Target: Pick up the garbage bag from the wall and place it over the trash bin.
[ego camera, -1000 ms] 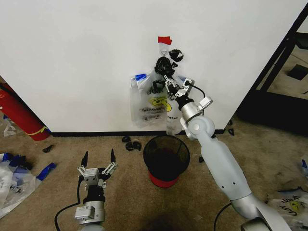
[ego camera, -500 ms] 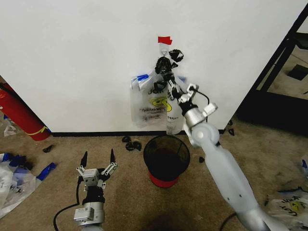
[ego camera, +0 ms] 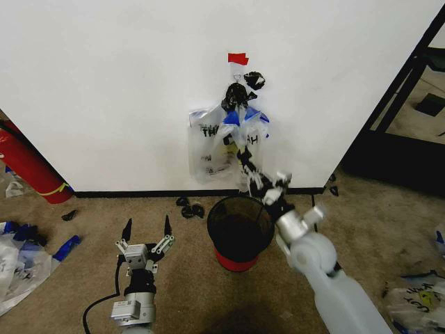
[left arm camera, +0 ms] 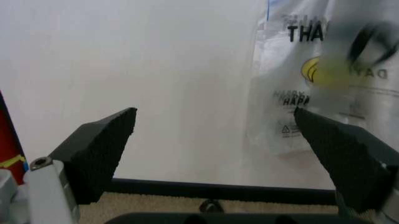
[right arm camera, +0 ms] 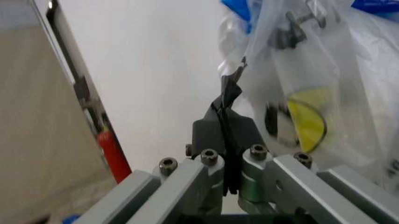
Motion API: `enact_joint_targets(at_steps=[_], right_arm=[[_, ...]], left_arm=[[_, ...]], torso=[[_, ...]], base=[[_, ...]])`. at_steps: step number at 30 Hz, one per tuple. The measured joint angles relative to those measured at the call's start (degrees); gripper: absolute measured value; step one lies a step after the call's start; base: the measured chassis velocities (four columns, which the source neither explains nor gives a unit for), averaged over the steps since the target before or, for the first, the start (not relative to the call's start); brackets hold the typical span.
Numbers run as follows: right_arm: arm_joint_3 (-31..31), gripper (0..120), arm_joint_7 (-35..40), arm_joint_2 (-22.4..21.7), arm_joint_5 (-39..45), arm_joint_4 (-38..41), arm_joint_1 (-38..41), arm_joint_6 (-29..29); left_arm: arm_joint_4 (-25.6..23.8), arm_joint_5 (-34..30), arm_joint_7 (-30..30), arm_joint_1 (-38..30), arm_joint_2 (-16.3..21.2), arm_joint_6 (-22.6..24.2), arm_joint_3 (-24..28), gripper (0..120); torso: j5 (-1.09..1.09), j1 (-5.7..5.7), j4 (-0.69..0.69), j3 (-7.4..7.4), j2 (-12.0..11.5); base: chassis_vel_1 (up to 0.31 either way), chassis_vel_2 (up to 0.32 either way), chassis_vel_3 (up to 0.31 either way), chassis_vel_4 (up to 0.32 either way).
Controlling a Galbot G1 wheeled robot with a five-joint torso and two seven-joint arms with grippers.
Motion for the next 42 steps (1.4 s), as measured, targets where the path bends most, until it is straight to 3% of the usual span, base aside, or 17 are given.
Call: enact_joint_targets(at_steps=[16,26,42], right_arm=[[8.98,0,-4.78,0.90,-14.70,4.39,-17.13,11.32],[13.32,0,-8.61,1.97,-17.47,4.05,-25.91,20.82],[13.61,0,-11.08,2.86,-20.39,0.41,-30.71,29.73]], left_arm=[[-0.03,-0.74,0.01,-0.90,1.68,0.20,1.49,100],[0.68,-1.20,0.04,-1.53,1.69,0.30,1.88,100],[0.23,-0.81,0.03,-0.60,0.51,-0.01,0.59,100]], torso=[[0.00,0.00,0.01,0.01,0.00],[0.00,0.00,-0.01,0.01,0.00],[0.00,0.01,0.01,0.01,-0.01]], base=[[0.000,0.000,0.000,0.000],[0.000,0.000,0.000,0.000],[0.000,0.000,0.000,0.000]])
